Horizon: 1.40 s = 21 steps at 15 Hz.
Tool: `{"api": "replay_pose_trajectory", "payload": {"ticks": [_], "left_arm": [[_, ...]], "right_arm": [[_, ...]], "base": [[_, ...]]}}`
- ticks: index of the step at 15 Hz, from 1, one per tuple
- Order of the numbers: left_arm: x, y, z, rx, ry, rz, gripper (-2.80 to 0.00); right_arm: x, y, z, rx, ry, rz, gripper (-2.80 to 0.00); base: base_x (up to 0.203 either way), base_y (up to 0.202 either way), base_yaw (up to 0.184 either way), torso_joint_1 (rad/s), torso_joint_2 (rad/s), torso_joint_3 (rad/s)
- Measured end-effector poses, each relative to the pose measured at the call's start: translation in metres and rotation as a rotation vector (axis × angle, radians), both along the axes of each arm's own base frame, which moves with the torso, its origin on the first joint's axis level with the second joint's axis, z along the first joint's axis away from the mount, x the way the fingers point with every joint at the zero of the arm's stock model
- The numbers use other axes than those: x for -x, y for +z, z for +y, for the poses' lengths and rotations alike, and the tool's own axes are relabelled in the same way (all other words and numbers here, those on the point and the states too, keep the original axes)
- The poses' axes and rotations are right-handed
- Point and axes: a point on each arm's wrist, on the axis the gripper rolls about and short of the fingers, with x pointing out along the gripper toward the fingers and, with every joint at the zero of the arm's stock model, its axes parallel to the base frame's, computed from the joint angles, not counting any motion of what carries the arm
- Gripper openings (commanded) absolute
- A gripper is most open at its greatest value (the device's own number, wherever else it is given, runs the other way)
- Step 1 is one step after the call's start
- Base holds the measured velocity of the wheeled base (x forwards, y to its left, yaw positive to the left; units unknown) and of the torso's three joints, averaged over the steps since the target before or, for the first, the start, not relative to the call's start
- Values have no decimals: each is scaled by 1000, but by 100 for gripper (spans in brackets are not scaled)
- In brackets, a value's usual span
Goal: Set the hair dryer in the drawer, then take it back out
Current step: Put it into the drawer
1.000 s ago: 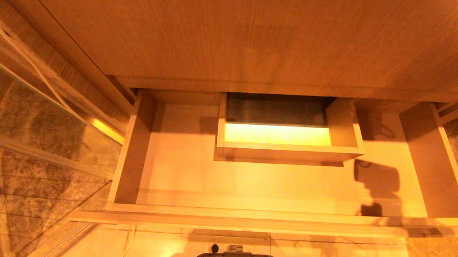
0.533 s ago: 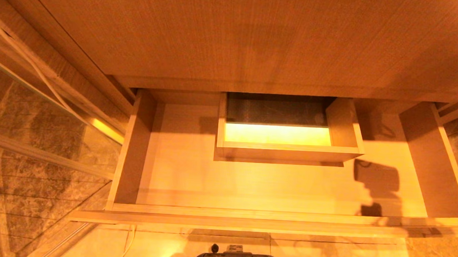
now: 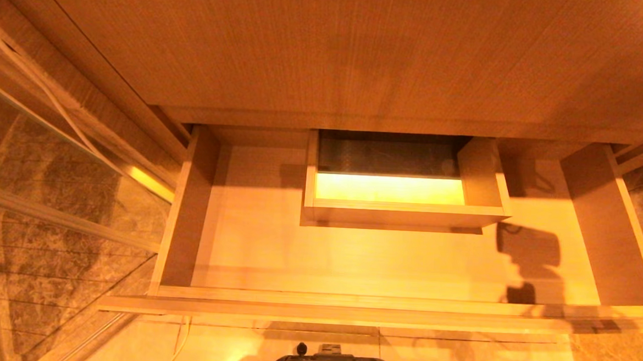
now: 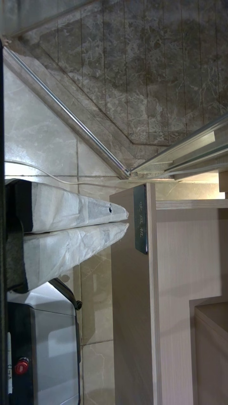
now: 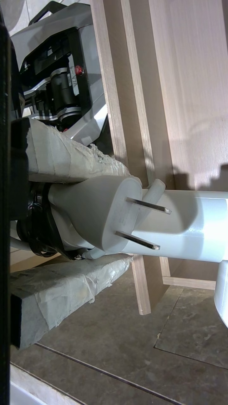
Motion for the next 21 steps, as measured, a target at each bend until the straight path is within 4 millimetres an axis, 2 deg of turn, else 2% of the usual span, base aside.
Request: {"api": "replay_pose_trajectory", "payload": {"ticks": [5, 10, 15, 21], "left_arm": [[0, 0, 0, 0, 0, 0, -280], [0, 0, 0, 0, 0, 0, -280], [0, 0, 0, 0, 0, 0, -280], [0, 0, 0, 0, 0, 0, -280]], "right_arm": [[0, -1, 0, -4, 2, 7, -280], [-3, -11, -1, -46, -2, 92, -280], [-29, -28, -15, -85, -6, 171, -280], [-65, -51, -35, -91, -7, 184, -280]], "base": [[0, 0, 0, 0, 0, 0], [0, 0, 0, 10, 1, 13], [0, 0, 0, 0, 0, 0], [0, 0, 0, 0, 0, 0]]}}
